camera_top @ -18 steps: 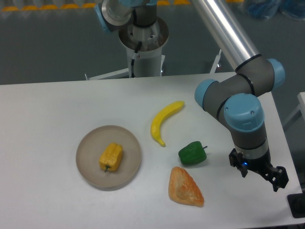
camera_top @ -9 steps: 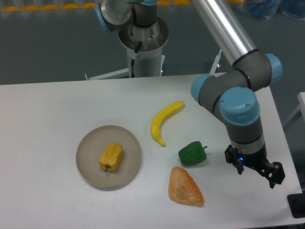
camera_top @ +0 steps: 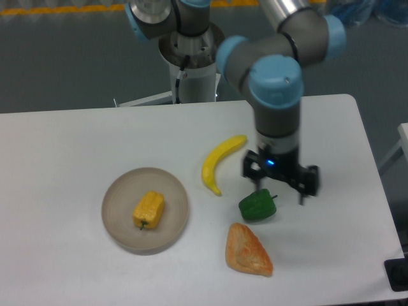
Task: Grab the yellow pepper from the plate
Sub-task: 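Move the open gripper over the plate above the yellow pepper, then lower the gripper onto the yellow pepper and close on it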
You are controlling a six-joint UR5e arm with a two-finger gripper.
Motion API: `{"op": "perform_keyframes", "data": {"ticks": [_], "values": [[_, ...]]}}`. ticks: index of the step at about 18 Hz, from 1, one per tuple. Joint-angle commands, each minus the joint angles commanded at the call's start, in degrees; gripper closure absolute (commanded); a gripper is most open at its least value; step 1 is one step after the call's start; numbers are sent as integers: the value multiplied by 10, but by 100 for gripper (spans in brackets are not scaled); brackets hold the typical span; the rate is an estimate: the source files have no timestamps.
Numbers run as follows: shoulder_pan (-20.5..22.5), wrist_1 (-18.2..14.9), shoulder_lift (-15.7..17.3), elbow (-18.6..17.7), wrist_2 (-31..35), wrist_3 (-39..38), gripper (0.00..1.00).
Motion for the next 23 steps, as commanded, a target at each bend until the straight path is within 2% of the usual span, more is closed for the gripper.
{"op": "perform_keyframes", "data": {"ticks": [2, 4, 5, 7, 9, 10, 16, 19, 23], "values": [[-28, 3, 19, -32, -32, -56, 0], [-41, 8, 24, -60, -46, -82, 0], [-59, 22, 20, -76, -47, -85, 0], [-86, 70, 10, -100, -55, -130, 0], [-96, 129, -4, -123, -54, -144, 0], [-108, 144, -15, -127, -52, -152, 0], [-130, 160, -53, -129, -45, -156, 0], [-150, 161, -69, -127, -13, -158, 0], [-157, 163, -68, -132, -12, -158, 0]]}}
